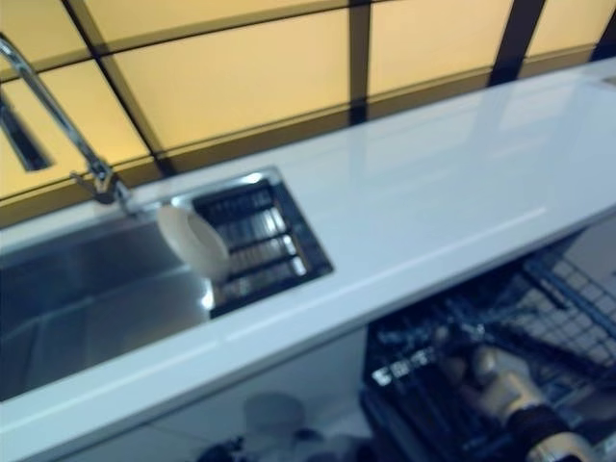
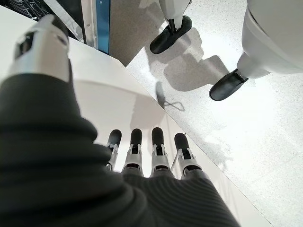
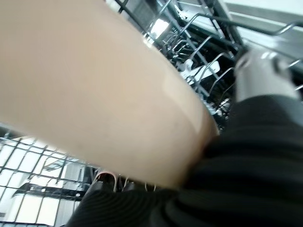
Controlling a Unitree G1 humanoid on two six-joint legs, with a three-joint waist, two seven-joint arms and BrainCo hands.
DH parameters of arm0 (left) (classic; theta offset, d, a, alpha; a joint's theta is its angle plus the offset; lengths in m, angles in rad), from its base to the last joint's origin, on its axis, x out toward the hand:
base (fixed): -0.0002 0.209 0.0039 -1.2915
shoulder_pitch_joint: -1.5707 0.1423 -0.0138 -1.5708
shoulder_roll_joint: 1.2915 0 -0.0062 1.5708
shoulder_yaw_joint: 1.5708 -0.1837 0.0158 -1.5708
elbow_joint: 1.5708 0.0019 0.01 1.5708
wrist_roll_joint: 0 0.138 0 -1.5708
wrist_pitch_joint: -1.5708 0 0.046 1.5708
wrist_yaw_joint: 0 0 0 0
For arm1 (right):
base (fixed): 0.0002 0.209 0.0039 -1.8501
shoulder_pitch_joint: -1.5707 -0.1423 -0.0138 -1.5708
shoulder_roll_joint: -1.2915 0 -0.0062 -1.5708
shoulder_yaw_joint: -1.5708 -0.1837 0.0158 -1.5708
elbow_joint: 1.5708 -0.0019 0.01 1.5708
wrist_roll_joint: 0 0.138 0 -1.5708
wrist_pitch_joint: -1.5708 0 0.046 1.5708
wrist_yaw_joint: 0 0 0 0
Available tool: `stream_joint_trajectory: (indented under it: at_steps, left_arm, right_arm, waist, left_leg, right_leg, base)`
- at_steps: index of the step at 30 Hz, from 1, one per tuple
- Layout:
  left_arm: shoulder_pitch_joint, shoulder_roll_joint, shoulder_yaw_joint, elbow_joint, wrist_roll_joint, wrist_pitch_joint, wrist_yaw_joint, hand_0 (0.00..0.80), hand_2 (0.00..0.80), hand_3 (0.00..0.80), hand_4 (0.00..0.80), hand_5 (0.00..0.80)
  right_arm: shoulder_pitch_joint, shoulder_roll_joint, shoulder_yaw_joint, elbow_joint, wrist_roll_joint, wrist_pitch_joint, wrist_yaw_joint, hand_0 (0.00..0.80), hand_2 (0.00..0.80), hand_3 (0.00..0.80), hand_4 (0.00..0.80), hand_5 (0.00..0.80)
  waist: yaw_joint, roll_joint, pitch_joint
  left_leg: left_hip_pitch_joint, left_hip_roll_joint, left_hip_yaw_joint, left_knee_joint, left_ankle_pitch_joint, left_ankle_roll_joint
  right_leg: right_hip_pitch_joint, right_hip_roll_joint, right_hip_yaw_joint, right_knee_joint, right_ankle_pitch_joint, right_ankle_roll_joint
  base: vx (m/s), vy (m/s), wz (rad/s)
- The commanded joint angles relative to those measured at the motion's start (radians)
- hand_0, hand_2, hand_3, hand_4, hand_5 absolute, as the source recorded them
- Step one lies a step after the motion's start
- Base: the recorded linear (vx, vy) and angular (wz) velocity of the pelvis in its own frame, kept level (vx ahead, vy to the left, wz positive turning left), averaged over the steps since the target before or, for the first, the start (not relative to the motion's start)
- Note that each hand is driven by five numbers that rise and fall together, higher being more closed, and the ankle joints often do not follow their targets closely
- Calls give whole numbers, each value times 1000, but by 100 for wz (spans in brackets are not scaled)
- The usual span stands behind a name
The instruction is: Take plates into dishwasher
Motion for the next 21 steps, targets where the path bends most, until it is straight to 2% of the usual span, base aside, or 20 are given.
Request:
stream_joint_trajectory:
  at_steps: [1, 12, 16, 21]
  left_arm:
    - [-28, 48, 25, 16, 1, -3, 5, 0, 0, 0, 0, 0]
    - [-9, 59, 83, 38, 14, -6, 14, 0, 0, 0, 0, 0]
    - [0, 66, 97, 49, 15, -7, 14, 0, 0, 0, 0, 0]
    - [13, 65, 105, 59, 20, -12, 16, 0, 0, 0, 0, 0]
  right_arm:
    - [-9, -45, -58, -46, -45, 28, 20, 0, 0, 0, 0, 0]
    - [82, -218, -241, -244, -3, 80, 164, 0, 0, 0, 0, 0]
    - [103, -316, -328, -291, 93, 82, 207, 0, 0, 0, 0, 0]
    - [116, -379, -384, -297, 193, 86, 233, 0, 0, 0, 0, 0]
  waist:
    - [-3, -88, -16]
    - [-43, -125, -23]
    - [-61, -145, -36]
    - [-65, -161, -52]
  left_leg:
    - [-13, -22, -33, 3, -23, 24]
    - [0, -10, -8, 3, -28, 25]
    - [8, -5, 7, 3, -31, 25]
    - [16, -2, 17, 3, -33, 26]
  right_leg:
    - [4, -8, 62, 11, -11, 63]
    - [6, 10, 93, 15, -8, 61]
    - [8, 21, 105, 16, -6, 60]
    - [14, 29, 114, 14, -6, 59]
  base:
    - [0, 0, 0]
    - [2, 2, -1]
    - [24, 9, -13]
    - [22, 4, -7]
